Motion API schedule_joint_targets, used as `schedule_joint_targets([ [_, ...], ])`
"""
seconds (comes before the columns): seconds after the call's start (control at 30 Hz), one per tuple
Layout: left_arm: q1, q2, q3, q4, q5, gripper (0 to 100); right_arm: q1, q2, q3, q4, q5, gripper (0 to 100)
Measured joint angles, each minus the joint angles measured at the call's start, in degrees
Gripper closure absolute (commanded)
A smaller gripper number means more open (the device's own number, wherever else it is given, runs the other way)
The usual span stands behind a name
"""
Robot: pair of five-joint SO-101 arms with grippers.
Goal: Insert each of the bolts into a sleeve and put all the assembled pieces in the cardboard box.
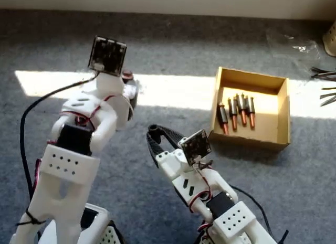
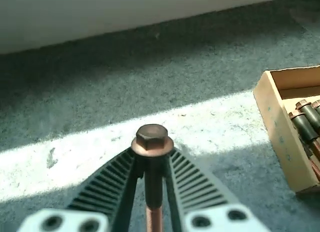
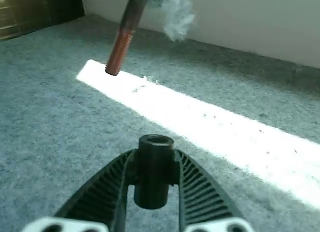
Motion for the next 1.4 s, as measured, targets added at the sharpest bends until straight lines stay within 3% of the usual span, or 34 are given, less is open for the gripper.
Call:
schedule_joint_targets([
  [0.37,3.69,-20.92,20.75,-14.07,0.44,100,1.76,0.00,0.00,0.00,0.00,99.4],
  [0.57,7.30,-26.29,24.35,-18.64,4.92,100,1.85,-0.09,0.00,-2.20,0.26,99.4],
  [0.67,8.79,-27.08,24.53,-20.31,5.27,100,1.85,-0.09,0.00,-4.92,5.01,99.4],
  [1.4,13.45,-27.25,24.53,-21.80,8.88,100,1.85,-0.09,0.00,-8.70,7.30,99.4],
])
